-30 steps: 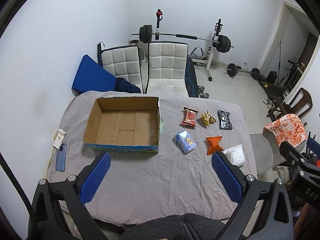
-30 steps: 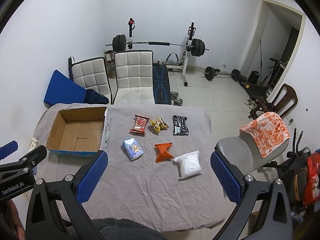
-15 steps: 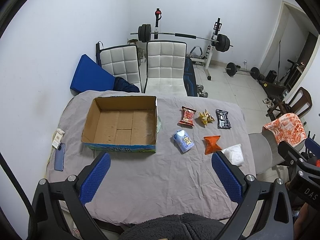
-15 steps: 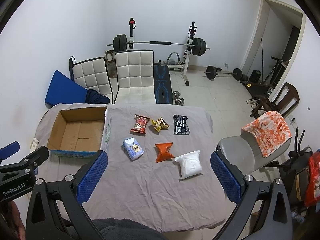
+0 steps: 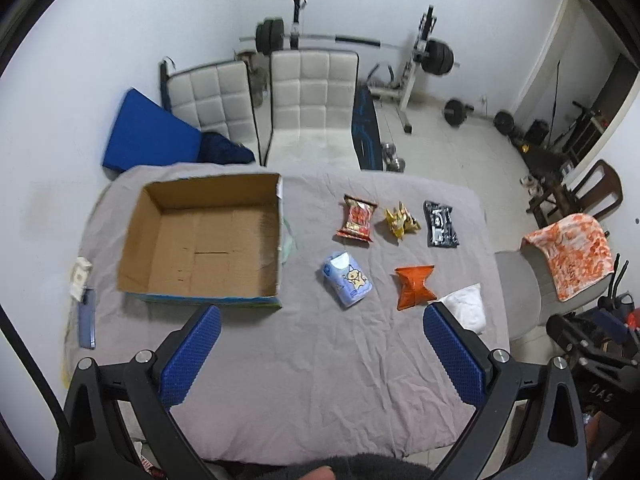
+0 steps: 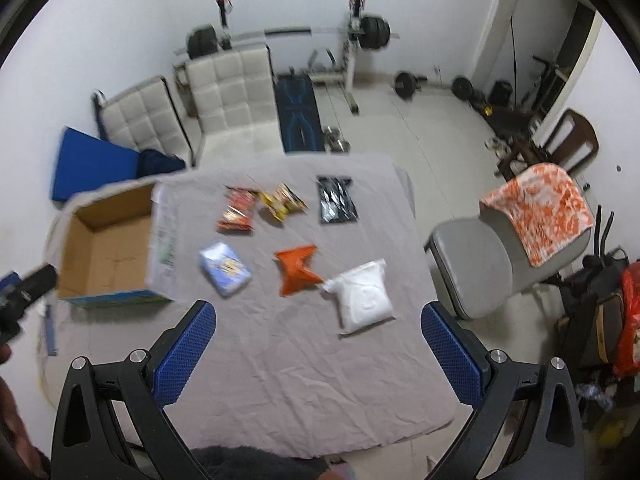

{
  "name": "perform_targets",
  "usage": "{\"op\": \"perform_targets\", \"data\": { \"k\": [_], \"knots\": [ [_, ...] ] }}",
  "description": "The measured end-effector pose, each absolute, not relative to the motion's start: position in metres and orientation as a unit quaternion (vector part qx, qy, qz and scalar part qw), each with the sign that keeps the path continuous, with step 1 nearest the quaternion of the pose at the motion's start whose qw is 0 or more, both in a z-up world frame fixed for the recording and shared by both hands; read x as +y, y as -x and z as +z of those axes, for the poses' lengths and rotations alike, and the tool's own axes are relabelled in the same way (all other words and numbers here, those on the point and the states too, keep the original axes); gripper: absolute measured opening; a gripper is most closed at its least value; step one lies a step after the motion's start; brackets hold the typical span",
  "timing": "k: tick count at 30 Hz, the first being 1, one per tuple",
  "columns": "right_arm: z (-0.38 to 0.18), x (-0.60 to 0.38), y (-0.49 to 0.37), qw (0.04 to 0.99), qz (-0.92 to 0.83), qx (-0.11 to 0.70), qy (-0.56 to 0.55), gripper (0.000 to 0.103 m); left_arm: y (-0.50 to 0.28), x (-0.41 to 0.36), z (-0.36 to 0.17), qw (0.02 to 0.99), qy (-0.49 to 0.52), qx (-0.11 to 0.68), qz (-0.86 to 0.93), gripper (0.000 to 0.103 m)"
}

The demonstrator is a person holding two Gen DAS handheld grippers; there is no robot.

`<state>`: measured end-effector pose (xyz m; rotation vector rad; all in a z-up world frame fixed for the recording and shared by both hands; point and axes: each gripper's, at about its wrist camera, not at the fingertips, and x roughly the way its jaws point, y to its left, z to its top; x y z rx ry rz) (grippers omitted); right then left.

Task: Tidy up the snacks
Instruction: 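Grasp the blue tissue pack with the left gripper while the right grasps the white bag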

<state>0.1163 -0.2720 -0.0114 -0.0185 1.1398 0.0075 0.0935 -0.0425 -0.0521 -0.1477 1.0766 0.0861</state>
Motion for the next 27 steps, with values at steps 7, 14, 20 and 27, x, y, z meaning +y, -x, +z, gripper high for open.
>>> {"op": "perform_targets", "data": {
  "k": [7,14,20,27],
  "knots": [
    [-0.149,-0.325,-0.191,0.779,-0.012,0.627,0.012,0.103,-0.183,-0.062,-0.160,0.795,0.092,0.599,0.021,0.103],
    [-0.264,-0.365,-0.239,0.727,-0.004,0.686,0.018,0.103,-0.244,-0.077,-0.275,0.712,0.141,0.687,0.013,0.103],
    [-0.326,-0.378,-0.254,0.680,0.007,0.733,0.024,0.103,-0.276,-0.077,-0.356,0.644,0.183,0.743,0.029,0.103],
    [-0.369,-0.376,-0.258,0.643,0.035,0.764,0.024,0.103,-0.298,-0.070,-0.402,0.601,0.248,0.759,0.033,0.103]
  ]
}}
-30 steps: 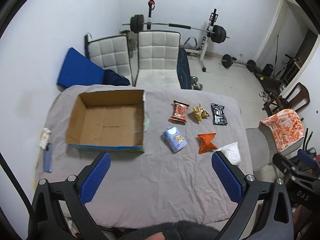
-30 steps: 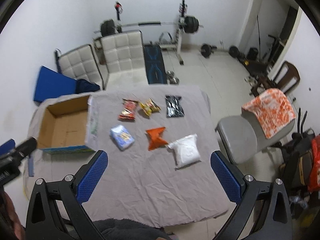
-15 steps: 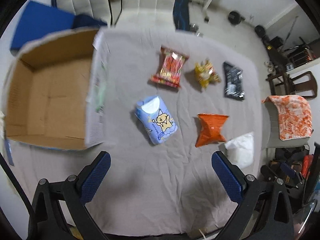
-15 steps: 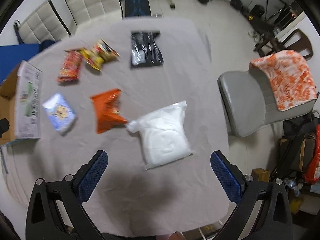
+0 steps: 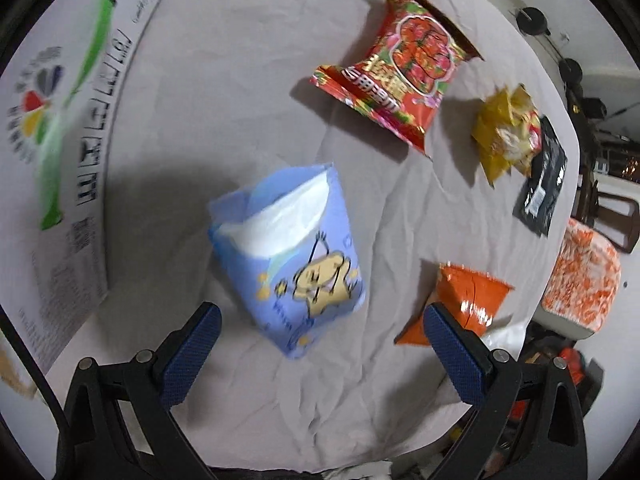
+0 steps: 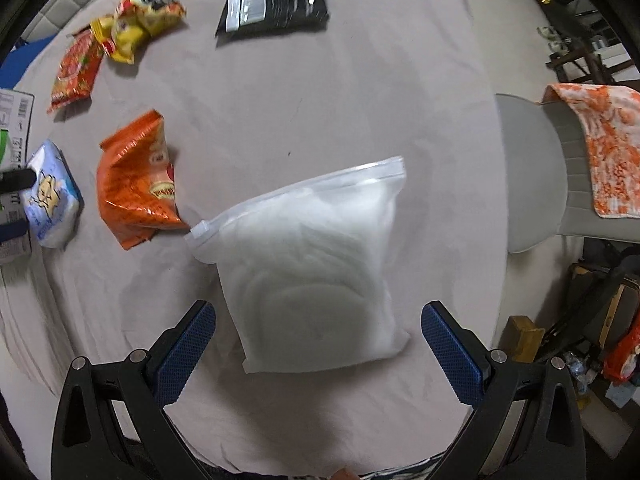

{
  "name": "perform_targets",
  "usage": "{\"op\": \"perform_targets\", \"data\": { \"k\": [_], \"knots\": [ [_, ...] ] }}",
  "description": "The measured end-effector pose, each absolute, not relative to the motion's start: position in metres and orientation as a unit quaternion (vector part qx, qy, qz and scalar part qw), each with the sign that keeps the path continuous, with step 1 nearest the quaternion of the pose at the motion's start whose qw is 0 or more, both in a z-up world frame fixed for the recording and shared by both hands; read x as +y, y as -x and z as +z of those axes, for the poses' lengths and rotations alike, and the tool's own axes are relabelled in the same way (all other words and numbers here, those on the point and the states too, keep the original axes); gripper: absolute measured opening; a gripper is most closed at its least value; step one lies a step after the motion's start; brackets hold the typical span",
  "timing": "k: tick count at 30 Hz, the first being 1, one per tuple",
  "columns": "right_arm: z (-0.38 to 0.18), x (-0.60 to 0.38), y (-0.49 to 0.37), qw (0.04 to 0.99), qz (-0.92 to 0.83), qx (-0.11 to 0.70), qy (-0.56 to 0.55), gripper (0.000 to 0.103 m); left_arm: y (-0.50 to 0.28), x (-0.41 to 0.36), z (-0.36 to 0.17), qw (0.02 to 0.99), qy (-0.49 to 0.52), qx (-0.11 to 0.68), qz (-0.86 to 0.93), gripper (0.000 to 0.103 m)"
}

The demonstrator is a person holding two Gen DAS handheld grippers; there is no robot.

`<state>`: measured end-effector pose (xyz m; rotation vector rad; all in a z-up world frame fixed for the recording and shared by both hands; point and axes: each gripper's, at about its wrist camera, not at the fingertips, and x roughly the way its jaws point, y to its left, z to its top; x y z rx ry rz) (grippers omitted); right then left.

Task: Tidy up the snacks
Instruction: 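Grasp the blue tissue pack with the left gripper while the right grasps the white bag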

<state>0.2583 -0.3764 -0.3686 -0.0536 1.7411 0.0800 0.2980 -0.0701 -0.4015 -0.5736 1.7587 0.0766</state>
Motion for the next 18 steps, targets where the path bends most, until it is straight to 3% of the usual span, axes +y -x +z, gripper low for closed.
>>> {"op": "perform_targets", "data": {
  "k": [4,7,9,18],
  "knots": [
    [-0.389,-0.374,-0.261,0.626,0.042,0.778,0.025,0.103,-0.306,-0.073,-0.419,0.589,0.246,0.769,0.039,0.102],
    [-0.404,-0.370,-0.263,0.620,0.044,0.783,0.027,0.103,-0.312,-0.077,-0.428,0.586,0.230,0.776,0.039,0.089],
    [-0.408,-0.371,-0.263,0.616,0.040,0.786,0.026,0.103,-0.313,-0.080,-0.434,0.584,0.217,0.781,0.039,0.072],
    [-0.441,-0.378,-0.266,0.603,0.022,0.797,0.035,0.090,-0.304,-0.085,-0.441,0.600,0.167,0.782,0.038,0.058]
  ]
}}
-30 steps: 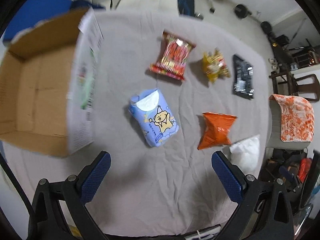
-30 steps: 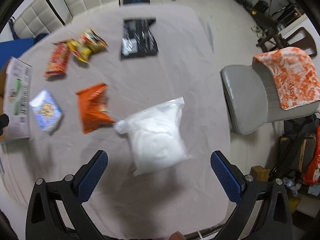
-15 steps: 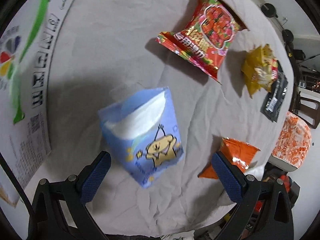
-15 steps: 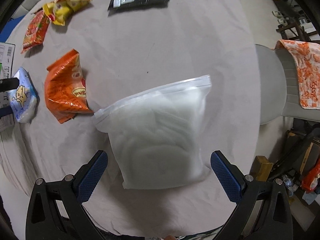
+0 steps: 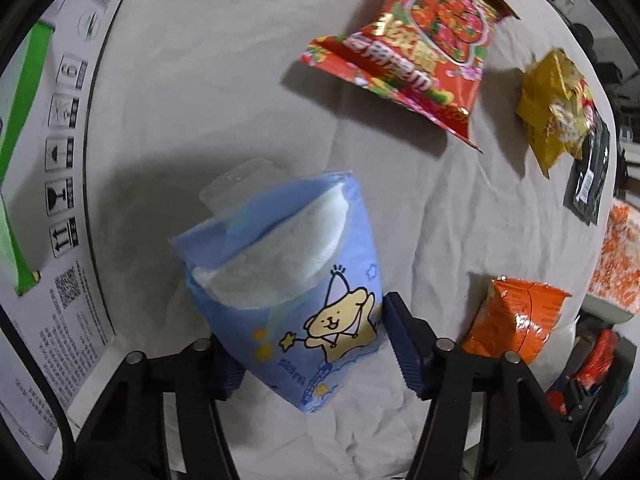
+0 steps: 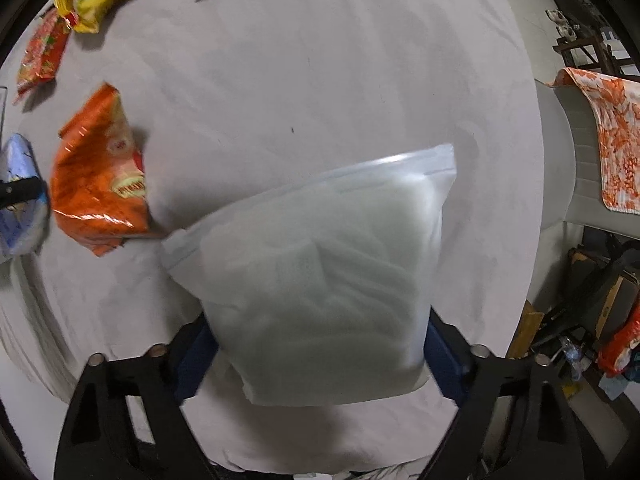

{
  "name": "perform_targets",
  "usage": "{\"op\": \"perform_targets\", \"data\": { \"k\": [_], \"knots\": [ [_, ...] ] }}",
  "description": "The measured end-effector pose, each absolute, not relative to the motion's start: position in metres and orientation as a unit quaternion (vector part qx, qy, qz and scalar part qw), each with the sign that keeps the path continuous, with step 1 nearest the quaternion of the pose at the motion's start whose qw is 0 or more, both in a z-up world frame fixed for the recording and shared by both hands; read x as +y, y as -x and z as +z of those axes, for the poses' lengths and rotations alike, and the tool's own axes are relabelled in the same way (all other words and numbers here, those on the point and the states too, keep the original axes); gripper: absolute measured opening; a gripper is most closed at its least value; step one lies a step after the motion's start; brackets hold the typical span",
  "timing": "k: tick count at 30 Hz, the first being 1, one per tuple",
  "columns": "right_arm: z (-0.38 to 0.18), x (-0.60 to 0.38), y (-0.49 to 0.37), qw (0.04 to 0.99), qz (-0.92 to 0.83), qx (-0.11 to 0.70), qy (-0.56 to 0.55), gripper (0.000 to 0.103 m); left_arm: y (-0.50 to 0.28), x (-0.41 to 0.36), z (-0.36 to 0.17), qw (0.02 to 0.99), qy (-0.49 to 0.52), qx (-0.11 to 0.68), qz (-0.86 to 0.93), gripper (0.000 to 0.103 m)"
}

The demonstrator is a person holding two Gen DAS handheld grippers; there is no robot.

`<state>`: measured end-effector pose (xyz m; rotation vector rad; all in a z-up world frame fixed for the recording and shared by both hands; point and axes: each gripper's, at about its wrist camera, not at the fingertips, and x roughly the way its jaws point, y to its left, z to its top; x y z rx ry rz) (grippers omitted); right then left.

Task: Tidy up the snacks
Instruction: 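Grasp the blue tissue pack with the left gripper while the right grasps the white bag, then carry the blue pack and white bag over the cardboard box with both grippers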

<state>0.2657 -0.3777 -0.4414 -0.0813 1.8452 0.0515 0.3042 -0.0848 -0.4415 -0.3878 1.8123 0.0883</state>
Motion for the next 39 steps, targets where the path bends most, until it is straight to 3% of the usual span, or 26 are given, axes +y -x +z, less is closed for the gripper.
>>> {"op": "perform_targets", "data": {
  "k": [5,12,21,39],
  "knots": [
    [-0.449,-0.382,-0.258,0.606,0.018,0.795,0.036,0.087,-0.309,-0.103,-0.436,0.614,0.126,0.779,0.026,0.058],
    [-0.451,-0.368,-0.259,0.607,0.012,0.793,0.045,0.084,-0.325,-0.097,-0.433,0.609,0.142,0.779,0.036,0.057],
    [-0.428,-0.374,-0.248,0.617,0.010,0.786,0.040,0.075,-0.316,-0.092,-0.429,0.634,0.121,0.763,0.035,0.046],
    [-0.326,-0.355,-0.193,0.658,0.070,0.750,0.006,0.073,-0.243,-0.134,-0.345,0.720,0.010,0.694,-0.016,0.045]
  ]
}}
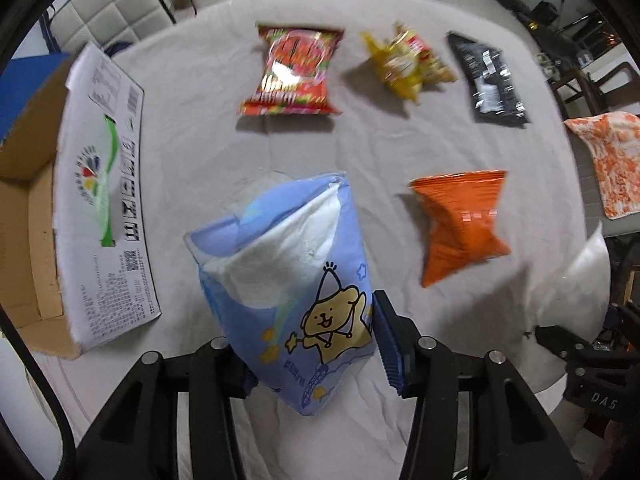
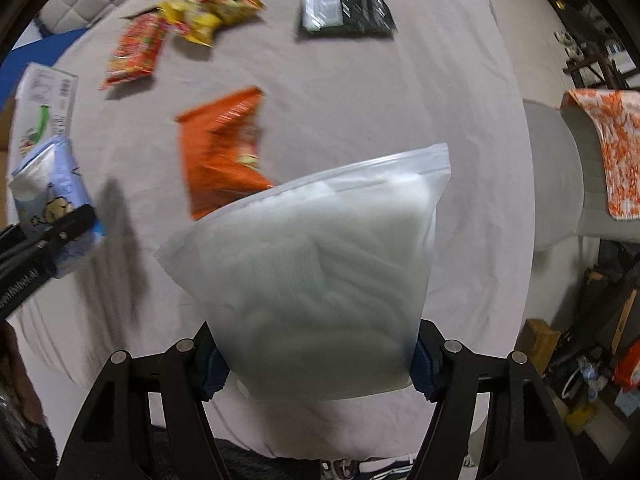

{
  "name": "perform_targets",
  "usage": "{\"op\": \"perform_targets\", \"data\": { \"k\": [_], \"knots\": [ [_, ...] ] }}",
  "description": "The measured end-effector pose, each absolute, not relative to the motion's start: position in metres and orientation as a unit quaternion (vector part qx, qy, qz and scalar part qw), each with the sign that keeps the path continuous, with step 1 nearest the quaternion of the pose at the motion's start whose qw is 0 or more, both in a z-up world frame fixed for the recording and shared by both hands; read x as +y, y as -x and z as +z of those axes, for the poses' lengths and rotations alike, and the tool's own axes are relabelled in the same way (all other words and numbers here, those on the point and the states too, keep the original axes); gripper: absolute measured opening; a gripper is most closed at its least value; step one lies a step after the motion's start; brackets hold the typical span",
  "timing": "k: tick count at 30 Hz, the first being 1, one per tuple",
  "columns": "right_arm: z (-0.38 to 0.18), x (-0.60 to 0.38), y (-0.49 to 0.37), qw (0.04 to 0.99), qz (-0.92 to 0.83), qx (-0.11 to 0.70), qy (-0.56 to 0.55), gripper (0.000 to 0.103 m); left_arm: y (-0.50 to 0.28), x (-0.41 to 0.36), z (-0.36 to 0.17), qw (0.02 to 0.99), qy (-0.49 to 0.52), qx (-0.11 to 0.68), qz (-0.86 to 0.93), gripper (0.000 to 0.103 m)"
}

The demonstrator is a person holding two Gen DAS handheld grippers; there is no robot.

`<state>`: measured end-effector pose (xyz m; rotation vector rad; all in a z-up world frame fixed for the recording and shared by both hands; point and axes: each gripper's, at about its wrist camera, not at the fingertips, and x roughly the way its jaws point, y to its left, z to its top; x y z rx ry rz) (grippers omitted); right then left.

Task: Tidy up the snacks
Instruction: 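Carry the blue pack and white bag over the cardboard box with both grippers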

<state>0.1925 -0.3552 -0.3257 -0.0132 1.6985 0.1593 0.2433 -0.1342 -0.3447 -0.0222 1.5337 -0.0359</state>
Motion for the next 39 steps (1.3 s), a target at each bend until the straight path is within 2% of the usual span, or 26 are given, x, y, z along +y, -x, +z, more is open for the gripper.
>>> {"op": "perform_targets", "data": {
  "k": [12,22,29,39],
  "knots": [
    [-0.225,-0.284,-0.213,0.707,0.124,0.697,0.007,0.073,-0.230,-0.130,-0.246,0.774,0.047,0.630,-0.052,0.045],
    [-0.164,-0.157,-0.224,0.730,0.172,0.661,-0.003,0.073,-0.237,-0.024,-0.174,0.810,0.058,0.580,-0.066,0.045],
    [-0.163,-0.036,-0.237,0.726,0.219,0.652,0.016,0.073,-0.250,0.085,-0.177,0.812,0.047,0.581,-0.032,0.045],
    [-0.227,0.085,-0.277,0.697,0.222,0.681,0.015,0.073,-0.283,0.204,-0.235,0.775,0.102,0.623,-0.034,0.045]
  ]
}}
